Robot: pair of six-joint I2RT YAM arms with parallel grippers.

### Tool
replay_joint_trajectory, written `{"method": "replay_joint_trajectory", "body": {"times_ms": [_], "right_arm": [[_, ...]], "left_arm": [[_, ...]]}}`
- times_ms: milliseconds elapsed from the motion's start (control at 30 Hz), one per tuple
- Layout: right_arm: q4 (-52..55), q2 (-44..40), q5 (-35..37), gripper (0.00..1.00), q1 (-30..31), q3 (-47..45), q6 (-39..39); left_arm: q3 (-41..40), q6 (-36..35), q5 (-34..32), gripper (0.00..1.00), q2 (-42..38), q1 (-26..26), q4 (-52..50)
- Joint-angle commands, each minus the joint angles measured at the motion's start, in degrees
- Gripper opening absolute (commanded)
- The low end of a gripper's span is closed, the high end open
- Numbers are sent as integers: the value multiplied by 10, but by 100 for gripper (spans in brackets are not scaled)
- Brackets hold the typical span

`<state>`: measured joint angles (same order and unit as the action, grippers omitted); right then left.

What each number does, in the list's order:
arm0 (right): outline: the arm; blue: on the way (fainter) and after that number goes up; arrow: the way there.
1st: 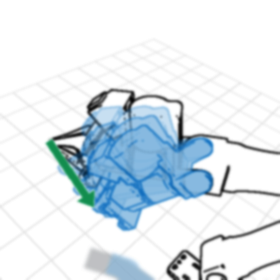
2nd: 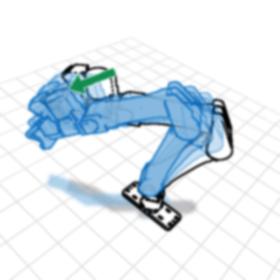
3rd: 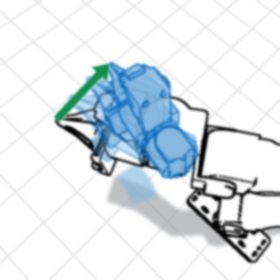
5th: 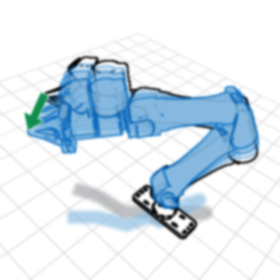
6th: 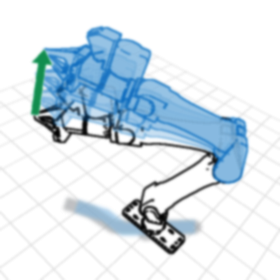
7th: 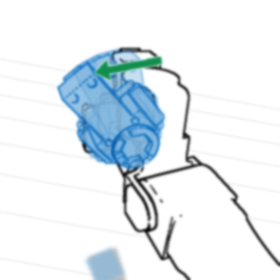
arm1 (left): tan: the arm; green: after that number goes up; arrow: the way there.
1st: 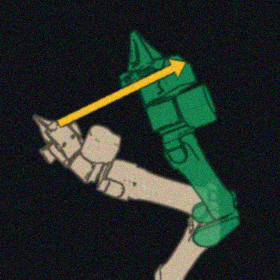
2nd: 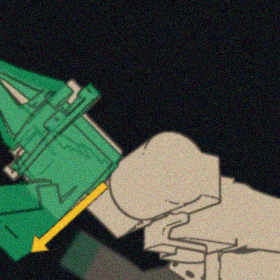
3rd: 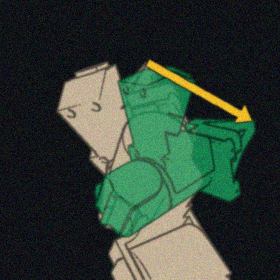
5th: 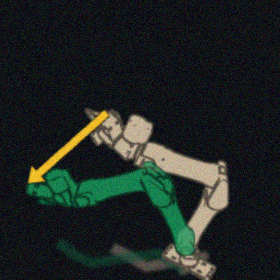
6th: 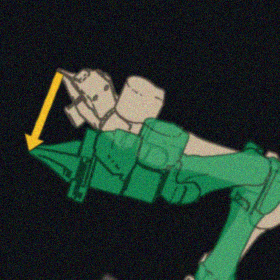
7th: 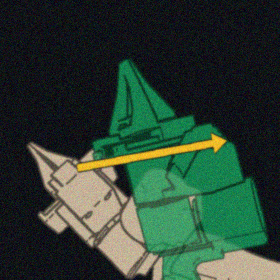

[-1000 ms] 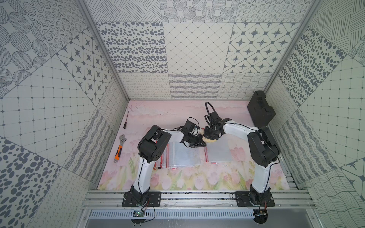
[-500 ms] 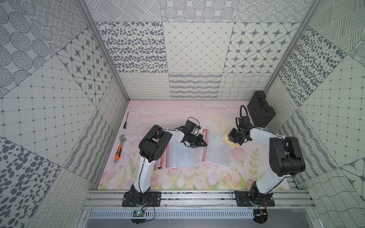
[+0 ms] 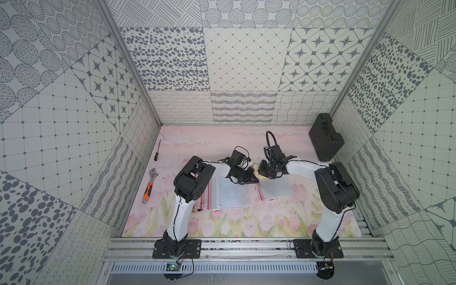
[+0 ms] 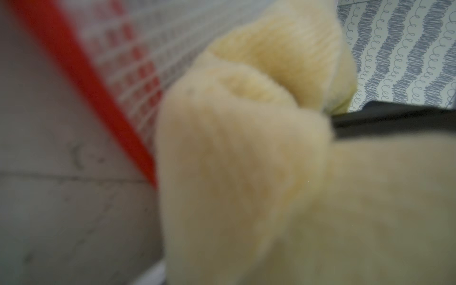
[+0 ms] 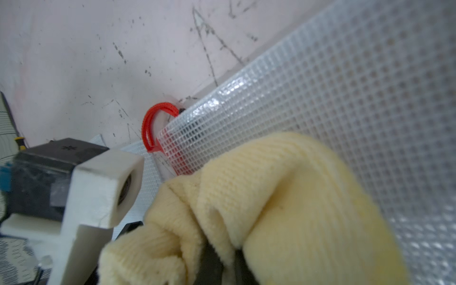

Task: Wipe the document bag
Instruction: Wipe the dirt from the document bag.

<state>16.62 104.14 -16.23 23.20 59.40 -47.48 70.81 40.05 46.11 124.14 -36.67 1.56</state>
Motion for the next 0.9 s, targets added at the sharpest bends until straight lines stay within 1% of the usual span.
{"method": "replay_joint_trajectory", "body": {"times_ms": [0,33,67,133,167,200,267,367,433,500,533,600,667,733,800,867], "right_arm": [[84,-33,27,0,-65,-92,8],[96,-55,32,0,-88,-110,20],[94,-83,19,0,-113,-130,37],[131,-127,43,0,-143,-141,48],[157,-144,64,0,-146,-133,62],[181,-153,71,0,-145,-121,72],[186,-167,63,0,-131,-110,66],[177,-156,71,0,-58,-78,38],[166,-116,66,0,8,-44,19],[153,-70,59,0,62,-7,7],[150,-46,54,0,83,12,0],[145,-19,51,0,105,32,-10],[135,-17,55,0,106,23,-24],[140,-28,59,0,88,3,-22],[158,-47,63,0,57,-25,-10],[175,-81,69,0,10,-63,7]], "left_arm": [[-20,-9,-223,0,29,1,-220],[-19,-9,-223,0,29,1,-220],[-19,-8,-223,0,31,1,-219],[-18,-9,-222,0,32,1,-219],[-18,-8,-222,0,32,1,-219],[-17,-9,-222,0,32,1,-219],[-17,-7,-223,0,32,1,-219],[-18,-7,-223,0,31,1,-218],[-18,-6,-222,0,32,1,-218],[-19,-6,-223,0,31,0,-219],[-20,-5,-226,0,30,0,-218],[-25,-3,-231,0,25,0,-217],[-32,-2,-235,0,18,0,-212],[-35,-1,-238,0,15,-1,-211],[-35,-2,-236,0,17,-1,-212],[-36,-1,-236,0,17,-1,-211]]}}
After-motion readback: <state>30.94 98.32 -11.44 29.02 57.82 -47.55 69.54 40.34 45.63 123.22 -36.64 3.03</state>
